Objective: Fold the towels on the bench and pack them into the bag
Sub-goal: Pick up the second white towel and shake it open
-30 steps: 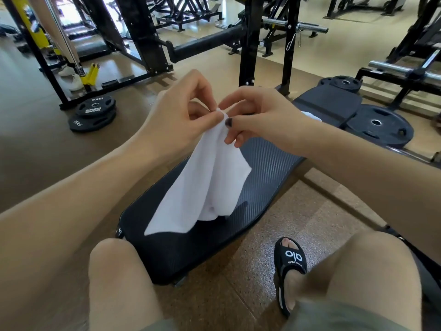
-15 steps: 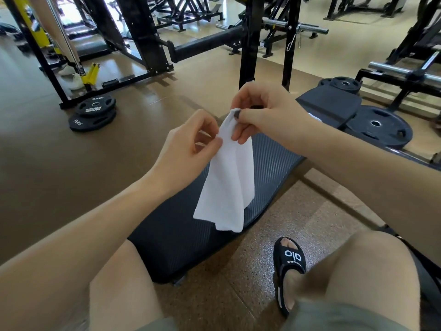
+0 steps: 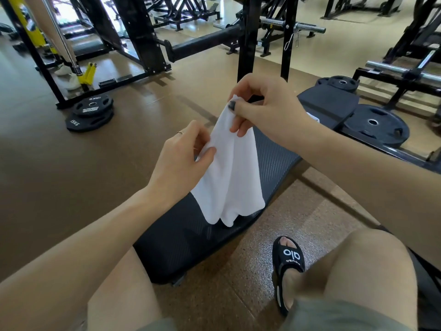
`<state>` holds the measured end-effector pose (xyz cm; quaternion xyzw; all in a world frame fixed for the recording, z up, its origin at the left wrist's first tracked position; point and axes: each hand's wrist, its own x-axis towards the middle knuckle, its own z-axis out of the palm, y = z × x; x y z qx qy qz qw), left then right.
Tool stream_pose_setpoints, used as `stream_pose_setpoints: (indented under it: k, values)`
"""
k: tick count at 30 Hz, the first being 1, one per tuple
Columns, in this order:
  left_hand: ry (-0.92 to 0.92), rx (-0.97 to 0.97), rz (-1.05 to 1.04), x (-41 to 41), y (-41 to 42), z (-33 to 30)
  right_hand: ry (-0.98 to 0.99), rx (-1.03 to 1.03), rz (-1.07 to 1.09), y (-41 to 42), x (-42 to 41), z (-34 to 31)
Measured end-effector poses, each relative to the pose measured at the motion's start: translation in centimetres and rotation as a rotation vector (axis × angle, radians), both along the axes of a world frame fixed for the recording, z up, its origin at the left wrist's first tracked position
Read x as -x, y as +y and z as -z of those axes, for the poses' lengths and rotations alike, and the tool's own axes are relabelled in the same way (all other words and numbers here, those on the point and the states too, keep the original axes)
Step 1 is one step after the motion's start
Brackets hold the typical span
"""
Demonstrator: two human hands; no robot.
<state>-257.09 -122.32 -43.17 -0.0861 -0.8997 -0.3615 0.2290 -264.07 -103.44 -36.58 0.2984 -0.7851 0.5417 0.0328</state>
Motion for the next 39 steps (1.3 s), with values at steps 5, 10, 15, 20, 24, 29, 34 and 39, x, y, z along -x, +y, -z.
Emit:
stream_pose_setpoints:
  k: [5, 10, 15, 20, 24, 29, 34, 39]
  values:
    - [-0.074, 0.003, 0.019, -0.2, -0.6, 1.1, 0.029, -0.008, 0.005, 0.3, 0.2, -0.1]
    - [-0.251, -0.095, 0.123, -0.6, -1.0, 1.7, 0.073, 0.0, 0.034, 1.0, 0.5, -0.1]
    - [-0.303, -0.115, 0.15, -1.0, -1.7, 2.4, 0.112, -0.003, 0.09, 1.5, 1.4, 0.2]
    - [-0.378, -0.232, 0.147, -0.8, -2.1, 2.1, 0.109, 0.011, 0.111, 1.5, 1.9, 0.5]
    - [-0.462, -0.247, 0.154, -0.6, -2.3, 2.2, 0.099, 0.005, 0.145, 1.5, 2.1, 0.8]
    - [-0.357, -0.081, 0.187, -0.9, -2.7, 2.3, 0.084, -0.002, 0.171, 1.9, 2.3, 1.2]
    - [-0.362, -0.129, 0.22, -1.0, -2.7, 2.3, 0.077, 0.012, 0.199, 1.8, 2.3, 1.3]
    - [-0.294, 0.133, 0.224, -0.8, -3.0, 2.4, 0.08, 0.022, 0.206, 1.9, 2.5, 1.3]
